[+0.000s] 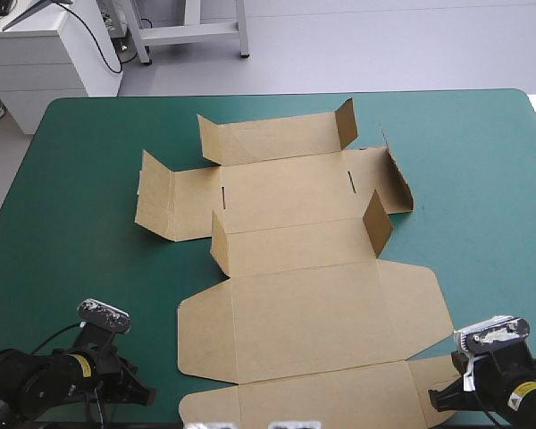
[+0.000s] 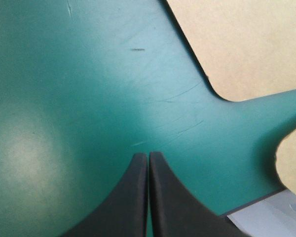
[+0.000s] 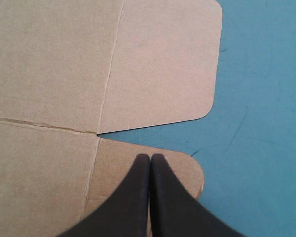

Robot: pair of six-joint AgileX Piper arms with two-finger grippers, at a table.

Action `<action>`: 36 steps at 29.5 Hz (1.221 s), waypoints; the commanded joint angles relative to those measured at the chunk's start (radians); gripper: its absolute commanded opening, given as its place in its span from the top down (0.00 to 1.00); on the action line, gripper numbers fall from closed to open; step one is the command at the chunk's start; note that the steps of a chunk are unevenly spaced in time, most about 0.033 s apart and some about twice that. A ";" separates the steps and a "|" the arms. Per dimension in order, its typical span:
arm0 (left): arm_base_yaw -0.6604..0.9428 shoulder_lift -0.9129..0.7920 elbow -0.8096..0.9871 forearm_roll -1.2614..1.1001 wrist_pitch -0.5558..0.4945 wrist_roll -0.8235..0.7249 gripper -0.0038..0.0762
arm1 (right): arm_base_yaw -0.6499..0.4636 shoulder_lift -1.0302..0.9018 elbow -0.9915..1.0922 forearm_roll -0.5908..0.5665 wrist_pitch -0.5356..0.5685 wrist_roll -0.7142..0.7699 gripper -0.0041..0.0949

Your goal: Fold the box

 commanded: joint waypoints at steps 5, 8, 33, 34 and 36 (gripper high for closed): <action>-0.002 0.002 -0.022 -0.010 -0.031 -0.010 0.96 | 0.000 0.007 -0.025 0.000 -0.054 -0.009 0.98; -0.002 0.002 -0.022 -0.010 -0.031 -0.010 0.96 | 0.000 0.007 -0.025 0.000 -0.054 -0.009 0.98; -0.002 0.002 -0.022 -0.012 -0.031 -0.010 0.96 | 0.000 0.394 -0.531 -0.176 -0.149 -0.026 0.98; -0.002 0.002 -0.022 -0.012 -0.031 -0.010 0.96 | 0.000 0.429 -0.551 -0.174 -0.149 -0.026 0.98; -0.002 0.002 -0.022 -0.012 -0.031 -0.010 0.96 | 0.000 0.516 -0.602 -0.174 -0.149 -0.026 0.98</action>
